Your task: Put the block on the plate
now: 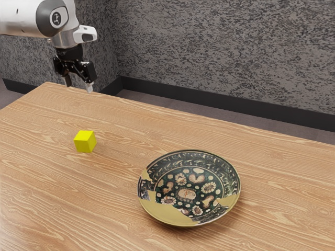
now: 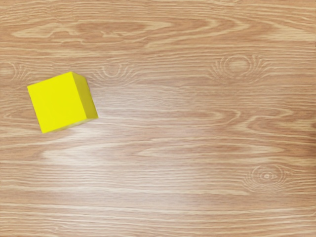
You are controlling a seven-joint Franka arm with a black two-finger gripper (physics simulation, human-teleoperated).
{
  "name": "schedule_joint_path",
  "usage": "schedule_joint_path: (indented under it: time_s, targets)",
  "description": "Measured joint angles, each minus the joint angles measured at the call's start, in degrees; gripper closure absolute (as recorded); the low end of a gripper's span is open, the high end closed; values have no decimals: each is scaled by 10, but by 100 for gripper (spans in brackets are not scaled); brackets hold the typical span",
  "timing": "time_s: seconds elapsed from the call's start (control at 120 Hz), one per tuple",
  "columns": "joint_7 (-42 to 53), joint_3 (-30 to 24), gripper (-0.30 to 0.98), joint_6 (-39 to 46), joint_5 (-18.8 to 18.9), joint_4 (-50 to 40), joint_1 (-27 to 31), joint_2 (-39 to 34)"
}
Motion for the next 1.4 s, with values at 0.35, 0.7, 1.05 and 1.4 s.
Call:
schedule_joint_path:
  time_s: [0.35,0.7,1.05,1.4]
  targets:
    - [15,5,0,4,-3,-1,1,4]
    - [-36,7,0,59,-23,-14,65,80]
    - [-73,1,0,186,-43,-2,112,201]
    - [-82,-13,0,265,-45,7,121,271]
